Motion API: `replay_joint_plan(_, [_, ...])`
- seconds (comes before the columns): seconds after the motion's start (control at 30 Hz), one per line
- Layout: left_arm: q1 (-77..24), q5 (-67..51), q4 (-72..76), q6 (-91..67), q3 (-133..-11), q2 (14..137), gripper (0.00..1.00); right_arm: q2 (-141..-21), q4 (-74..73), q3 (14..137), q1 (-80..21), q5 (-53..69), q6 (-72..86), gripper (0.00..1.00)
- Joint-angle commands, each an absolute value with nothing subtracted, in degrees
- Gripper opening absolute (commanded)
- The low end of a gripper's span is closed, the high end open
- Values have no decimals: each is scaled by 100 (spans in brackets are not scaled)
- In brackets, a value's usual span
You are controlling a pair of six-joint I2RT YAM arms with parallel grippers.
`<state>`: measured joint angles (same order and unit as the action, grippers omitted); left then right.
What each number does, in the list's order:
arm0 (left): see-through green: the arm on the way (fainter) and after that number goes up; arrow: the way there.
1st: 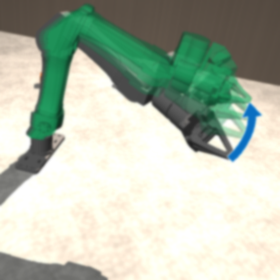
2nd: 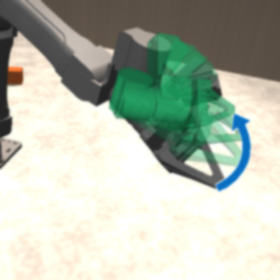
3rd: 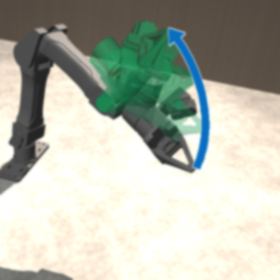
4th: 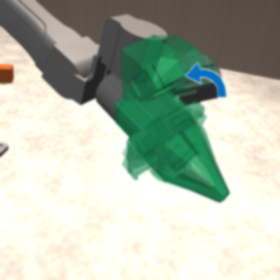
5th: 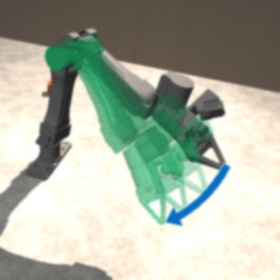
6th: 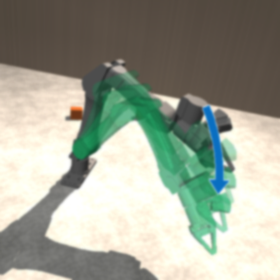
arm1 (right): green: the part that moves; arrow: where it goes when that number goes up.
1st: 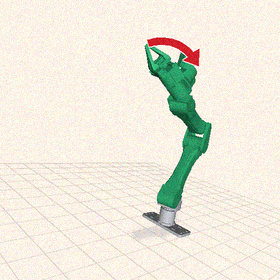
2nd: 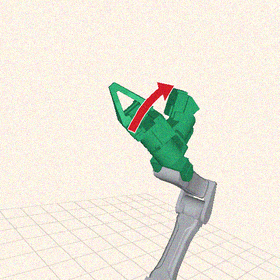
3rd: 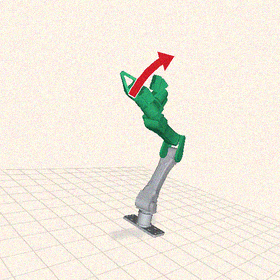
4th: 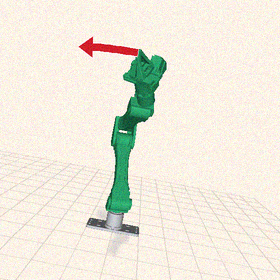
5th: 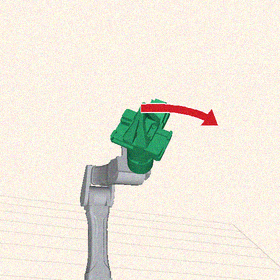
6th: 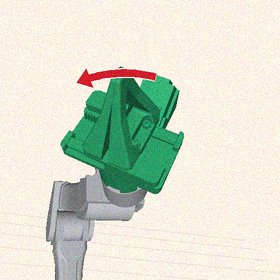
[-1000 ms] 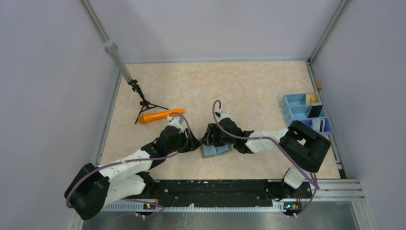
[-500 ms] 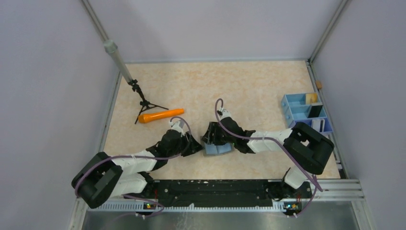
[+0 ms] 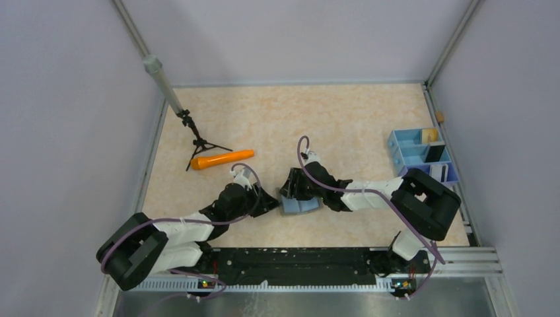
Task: Put the credit cards into the card holder
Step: Open the card holder at the center of the board.
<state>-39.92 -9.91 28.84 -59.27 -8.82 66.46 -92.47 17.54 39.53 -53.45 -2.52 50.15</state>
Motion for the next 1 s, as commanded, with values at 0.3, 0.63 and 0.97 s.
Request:
replay_joint_plan(0.3, [-4051, -1303, 4271, -6214, -867, 7383, 46, -9185, 1848, 4043, -5334, -318, 5115, 48])
replay_joint_plan(0.63, [-4079, -1401, 4829, -6353, -970, 7955, 13, -8794, 1249, 4176, -5313, -531, 4902, 52])
replay_joint_plan(0.97, [-4067, -1057, 3492, -5754, -1290, 7328, 0, -7021, -2095, 4997, -4210, -1697, 3826, 70])
